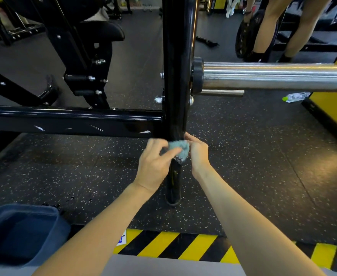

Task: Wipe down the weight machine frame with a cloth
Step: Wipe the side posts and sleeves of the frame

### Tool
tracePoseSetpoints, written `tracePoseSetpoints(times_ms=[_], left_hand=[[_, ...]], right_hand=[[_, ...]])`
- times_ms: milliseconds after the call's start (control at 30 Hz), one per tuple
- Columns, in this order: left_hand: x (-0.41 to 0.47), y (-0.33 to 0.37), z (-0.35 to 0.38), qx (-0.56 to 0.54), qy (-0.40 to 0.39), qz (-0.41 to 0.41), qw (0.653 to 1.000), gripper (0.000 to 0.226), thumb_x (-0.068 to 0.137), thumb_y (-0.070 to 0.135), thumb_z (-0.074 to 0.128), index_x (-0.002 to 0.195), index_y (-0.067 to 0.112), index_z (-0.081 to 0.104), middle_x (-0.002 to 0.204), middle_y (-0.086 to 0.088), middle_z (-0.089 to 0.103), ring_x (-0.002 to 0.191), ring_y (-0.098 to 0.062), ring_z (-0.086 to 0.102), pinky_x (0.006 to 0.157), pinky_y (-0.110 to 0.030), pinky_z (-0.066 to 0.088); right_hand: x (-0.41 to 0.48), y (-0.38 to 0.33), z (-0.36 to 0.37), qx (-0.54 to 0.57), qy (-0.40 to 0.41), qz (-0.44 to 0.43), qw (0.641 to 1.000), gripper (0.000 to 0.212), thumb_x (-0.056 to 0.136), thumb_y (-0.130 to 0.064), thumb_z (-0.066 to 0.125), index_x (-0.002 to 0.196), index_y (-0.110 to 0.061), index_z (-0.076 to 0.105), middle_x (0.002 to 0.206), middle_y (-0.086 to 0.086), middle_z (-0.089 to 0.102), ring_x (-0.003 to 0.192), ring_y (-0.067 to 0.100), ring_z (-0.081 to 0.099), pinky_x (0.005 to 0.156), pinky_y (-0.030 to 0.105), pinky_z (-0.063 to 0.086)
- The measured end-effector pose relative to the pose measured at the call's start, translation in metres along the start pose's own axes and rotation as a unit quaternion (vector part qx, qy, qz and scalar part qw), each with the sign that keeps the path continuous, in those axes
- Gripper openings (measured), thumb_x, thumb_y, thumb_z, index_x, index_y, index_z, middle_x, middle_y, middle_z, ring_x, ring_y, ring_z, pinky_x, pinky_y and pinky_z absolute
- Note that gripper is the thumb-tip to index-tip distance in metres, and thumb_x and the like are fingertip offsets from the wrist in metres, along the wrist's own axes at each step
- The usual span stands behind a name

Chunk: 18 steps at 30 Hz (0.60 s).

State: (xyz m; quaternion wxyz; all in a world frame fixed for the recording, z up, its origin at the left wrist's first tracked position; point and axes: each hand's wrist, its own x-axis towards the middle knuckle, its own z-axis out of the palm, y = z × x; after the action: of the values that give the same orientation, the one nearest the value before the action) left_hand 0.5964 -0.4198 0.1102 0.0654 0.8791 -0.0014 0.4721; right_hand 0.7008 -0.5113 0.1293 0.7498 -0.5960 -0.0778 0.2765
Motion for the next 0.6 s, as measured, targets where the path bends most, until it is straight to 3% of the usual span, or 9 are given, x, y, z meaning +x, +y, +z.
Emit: tracePoseSetpoints(times_ms=[100, 233, 367, 467, 600], left_hand=[[-0.015, -0.002, 0.0, 0.032, -0.066, 0.027, 0.997, 0.021, 0.079, -0.001, 0.073, 0.099, 0.006, 0.072, 0.093, -0.005, 0.046, 0.079, -0.021, 0.043, 0.056, -0.037, 0.048], [0.041, 0.018, -0.019, -0.007, 0.097, -0.006, 0.995, 0.026, 0.1, 0.016, 0.044, 0.116, 0.003, 0.06, 0.101, -0.006, 0.044, 0.087, -0.021, 0.046, 0.068, -0.03, 0.049], [0.085, 0.011, -0.024, 0.047, 0.167, 0.037, 0.984, 0.024, 0.098, 0.006, 0.048, 0.108, 0.001, 0.069, 0.101, -0.006, 0.043, 0.089, -0.023, 0.044, 0.08, -0.022, 0.04], [0.06, -0.001, -0.011, 0.051, 0.125, 0.07, 0.988, 0.019, 0.089, 0.0, 0.065, 0.107, 0.004, 0.07, 0.103, -0.005, 0.045, 0.09, -0.024, 0.043, 0.081, -0.023, 0.039], [-0.019, -0.014, 0.013, 0.062, -0.066, 0.134, 0.987, 0.025, 0.083, -0.004, 0.061, 0.107, 0.001, 0.067, 0.104, -0.004, 0.048, 0.09, -0.024, 0.043, 0.072, -0.034, 0.049]], right_hand=[[-0.002, -0.004, 0.0, 0.023, 0.018, 0.034, 0.999, 0.034, 0.096, 0.003, 0.04, 0.107, -0.012, 0.068, 0.083, 0.0, 0.066, 0.069, 0.006, 0.062, 0.053, 0.015, 0.051], [-0.001, -0.004, -0.001, -0.006, 0.025, 0.02, 0.999, 0.032, 0.094, 0.001, 0.041, 0.115, 0.004, 0.065, 0.086, 0.008, 0.066, 0.063, 0.007, 0.062, 0.046, 0.011, 0.045], [0.0, -0.004, -0.001, 0.005, 0.052, 0.056, 0.997, 0.034, 0.094, 0.0, 0.039, 0.111, -0.004, 0.068, 0.081, 0.006, 0.064, 0.069, 0.012, 0.059, 0.041, 0.008, 0.041], [0.002, 0.0, -0.003, 0.003, 0.041, 0.046, 0.998, 0.031, 0.092, -0.003, 0.042, 0.109, -0.006, 0.068, 0.084, 0.004, 0.066, 0.073, 0.013, 0.06, 0.05, 0.01, 0.045], [0.009, 0.006, -0.01, 0.002, 0.037, 0.056, 0.998, 0.029, 0.091, -0.007, 0.047, 0.11, -0.005, 0.069, 0.094, 0.008, 0.067, 0.089, 0.021, 0.062, 0.087, 0.032, 0.049]])
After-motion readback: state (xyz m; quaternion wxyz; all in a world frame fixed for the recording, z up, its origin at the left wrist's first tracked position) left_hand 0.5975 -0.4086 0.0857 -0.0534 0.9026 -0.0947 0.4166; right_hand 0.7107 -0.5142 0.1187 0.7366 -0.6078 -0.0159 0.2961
